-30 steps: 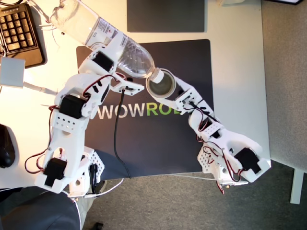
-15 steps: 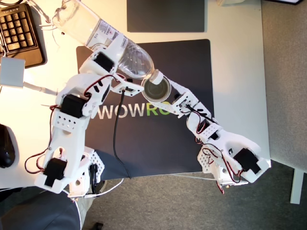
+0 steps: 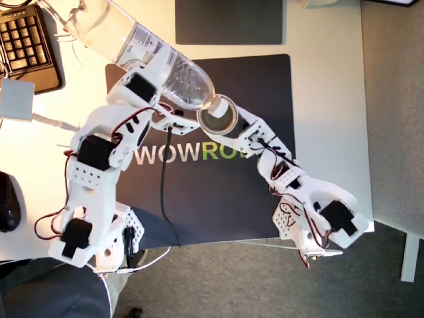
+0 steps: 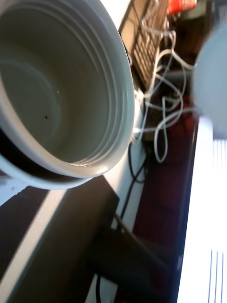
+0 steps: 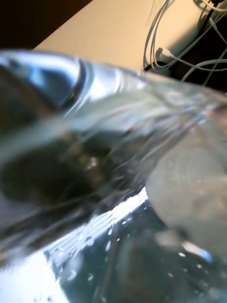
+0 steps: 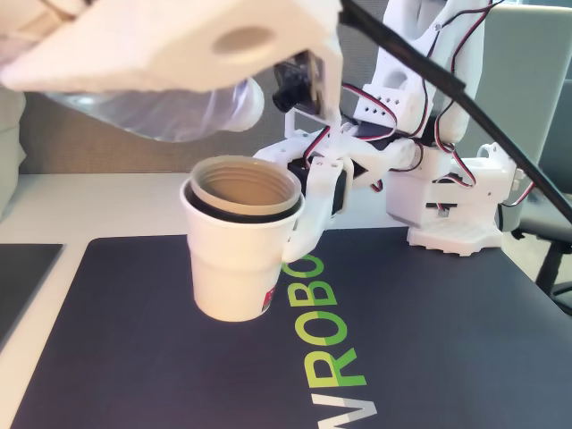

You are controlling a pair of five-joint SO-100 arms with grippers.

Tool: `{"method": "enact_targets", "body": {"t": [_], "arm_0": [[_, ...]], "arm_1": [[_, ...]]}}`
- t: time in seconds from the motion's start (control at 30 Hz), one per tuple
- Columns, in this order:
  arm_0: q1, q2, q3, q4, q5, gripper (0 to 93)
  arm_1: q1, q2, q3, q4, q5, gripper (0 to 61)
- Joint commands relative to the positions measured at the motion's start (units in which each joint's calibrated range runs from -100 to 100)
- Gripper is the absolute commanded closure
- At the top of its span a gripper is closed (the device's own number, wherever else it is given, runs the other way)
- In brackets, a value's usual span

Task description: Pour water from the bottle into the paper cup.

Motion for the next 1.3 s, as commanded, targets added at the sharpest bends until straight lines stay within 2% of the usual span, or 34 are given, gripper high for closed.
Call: {"method": "enact_targets", "body": {"t": [0.0,0.6,0.9,1.27], "arm_0": [[0.71,-2.06,-11.21,1.84,0.54,92.7],[-0.08,-1.71,-8.76,1.19,0.63,92.7],[-0.21,-1.71,-7.67,1.10,0.59,92.7],[-0.08,-2.93,-5.49,0.86,0.68,92.7]], "arm_1": [[3.11,1.01,-9.34,0.76,-0.10,61.2],[5.97,1.01,-5.25,-2.76,-0.29,61.2],[1.91,1.53,3.47,-12.56,-1.27,61.2],[1.31,0.93,2.93,-11.50,-1.27,61.2]]}}
